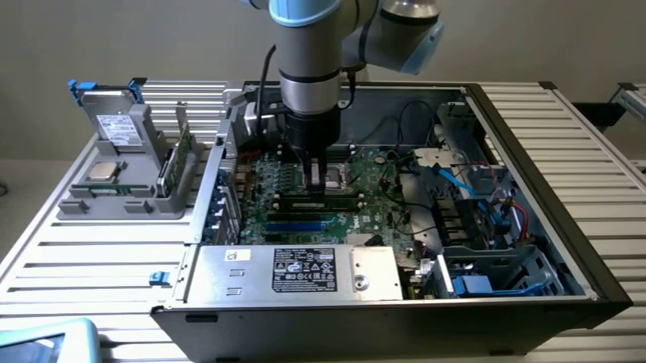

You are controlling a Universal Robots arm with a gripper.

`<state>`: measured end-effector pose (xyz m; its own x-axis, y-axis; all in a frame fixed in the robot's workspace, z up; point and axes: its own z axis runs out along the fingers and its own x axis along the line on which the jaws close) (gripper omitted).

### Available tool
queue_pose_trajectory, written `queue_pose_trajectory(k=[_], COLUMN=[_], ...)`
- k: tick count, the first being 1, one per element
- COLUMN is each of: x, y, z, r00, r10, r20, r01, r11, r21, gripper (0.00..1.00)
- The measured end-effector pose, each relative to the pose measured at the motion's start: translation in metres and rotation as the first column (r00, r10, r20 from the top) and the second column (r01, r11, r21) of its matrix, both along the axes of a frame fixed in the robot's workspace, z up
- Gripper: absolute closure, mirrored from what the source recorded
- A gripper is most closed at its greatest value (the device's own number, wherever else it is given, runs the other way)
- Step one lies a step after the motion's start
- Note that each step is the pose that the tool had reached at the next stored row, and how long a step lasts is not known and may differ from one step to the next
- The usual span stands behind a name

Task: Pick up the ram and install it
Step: 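Press down the ram until it locks into place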

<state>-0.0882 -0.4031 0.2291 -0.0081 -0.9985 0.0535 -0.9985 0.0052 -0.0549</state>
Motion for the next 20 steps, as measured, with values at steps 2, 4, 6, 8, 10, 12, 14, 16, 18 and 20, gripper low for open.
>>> queue_pose_trajectory(k=[2, 4, 6, 8, 10, 12, 14, 16, 18, 20], x=[0.000, 0.000, 0.000, 0.000, 0.000, 0.003, 0.008, 0.013, 0.018, 0.021], y=[-0.0001, -0.0001, -0.0001, 0.0002, 0.0000, 0.0000, 0.0000, 0.0001, 0.0001, 0.0001], z=[-0.0014, -0.0031, -0.0041, -0.0016, 0.0077, 0.0158, 0.0194, 0.0210, 0.0222, 0.0226], r00=[1.0000, 1.0000, 1.0000, 1.0000, 1.0000, 1.0000, 0.9999, 0.9999, 0.9999, 0.9999], r10=[0.000, 0.000, 0.000, 0.000, 0.000, 0.000, 0.000, 0.000, 0.000, 0.000], r20=[-0.0027, -0.0046, -0.0052, -0.0052, -0.0083, -0.0099, -0.0100, -0.0105, -0.0117, -0.0132], r01=[0.000, 0.000, 0.000, 0.000, 0.000, 0.000, 0.000, 0.000, 0.000, 0.000], r11=[1.0000, 1.0000, 1.0000, 1.0000, 1.0000, 1.0000, 1.0000, 1.0000, 1.0000, 1.0000], r21=[-0.0007, -0.0005, -0.0003, 0.0019, 0.0003, 0.0001, 0.0002, 0.0000, 0.0000, 0.0001], gripper=[0.89, 0.89, 0.89, 0.89, 0.89, 0.89, 0.89, 0.89, 0.89, 0.89])
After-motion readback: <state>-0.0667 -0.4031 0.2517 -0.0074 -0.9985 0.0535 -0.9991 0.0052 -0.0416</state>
